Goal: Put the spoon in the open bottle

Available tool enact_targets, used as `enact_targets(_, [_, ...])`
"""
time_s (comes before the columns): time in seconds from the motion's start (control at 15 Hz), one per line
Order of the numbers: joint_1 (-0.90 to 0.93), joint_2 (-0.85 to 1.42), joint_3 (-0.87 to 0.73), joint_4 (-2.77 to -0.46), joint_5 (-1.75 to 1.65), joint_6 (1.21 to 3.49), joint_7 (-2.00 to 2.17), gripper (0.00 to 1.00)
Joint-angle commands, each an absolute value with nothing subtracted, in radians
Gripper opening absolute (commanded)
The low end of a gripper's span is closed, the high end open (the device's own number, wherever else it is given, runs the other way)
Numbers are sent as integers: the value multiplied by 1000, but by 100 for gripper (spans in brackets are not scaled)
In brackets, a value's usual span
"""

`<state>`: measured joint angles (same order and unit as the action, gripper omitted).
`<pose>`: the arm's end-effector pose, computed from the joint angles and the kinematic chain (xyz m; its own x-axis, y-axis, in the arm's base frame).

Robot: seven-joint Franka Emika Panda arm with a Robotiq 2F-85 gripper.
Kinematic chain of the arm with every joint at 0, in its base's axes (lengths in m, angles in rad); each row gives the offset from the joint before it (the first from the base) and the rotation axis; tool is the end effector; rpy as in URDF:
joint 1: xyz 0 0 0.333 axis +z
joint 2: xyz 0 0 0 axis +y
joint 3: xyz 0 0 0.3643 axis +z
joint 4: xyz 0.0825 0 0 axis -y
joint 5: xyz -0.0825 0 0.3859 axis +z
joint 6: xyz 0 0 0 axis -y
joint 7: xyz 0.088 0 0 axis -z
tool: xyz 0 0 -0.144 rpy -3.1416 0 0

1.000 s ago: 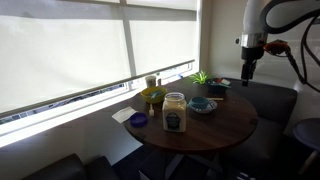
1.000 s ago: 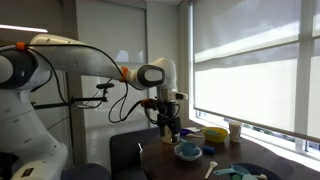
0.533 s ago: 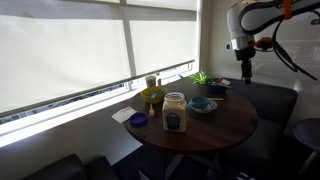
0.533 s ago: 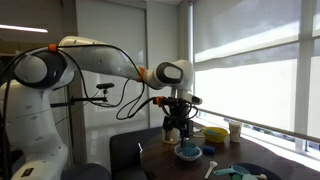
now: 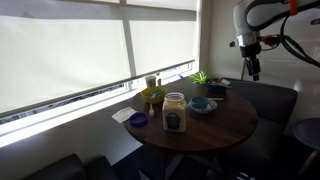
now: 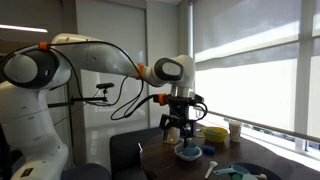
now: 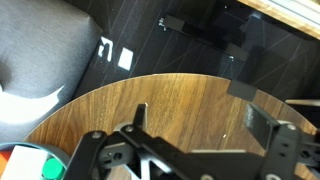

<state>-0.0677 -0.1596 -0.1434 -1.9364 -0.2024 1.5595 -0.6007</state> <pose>0.4566 -0.1318 0.5494 0.8808 0.3836 -0.2775 0.4048 -0.9141 0.0213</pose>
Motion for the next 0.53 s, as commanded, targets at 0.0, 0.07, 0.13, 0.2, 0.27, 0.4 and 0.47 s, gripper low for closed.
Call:
enact_targets(0.0, [-94, -159, -204, -1920, -188, 1541, -873, 100])
enact_targets(0.07, [-101, -139, -217, -1908, -187, 1538, -944, 100])
enact_targets(0.13, [-106, -123, -227, -1898, -183, 1523, -1007, 100])
enact_targets(0.2, [-109, -99, -231, -1878, -172, 1486, -1051, 100])
enact_targets(0.27, [-114, -147, -217, -1927, -199, 1543, -962, 100])
enact_targets(0.4, [-122, -139, -220, -1927, -199, 1539, -976, 100])
enact_targets(0.47, [-121, -139, -218, -1927, -199, 1539, -974, 100])
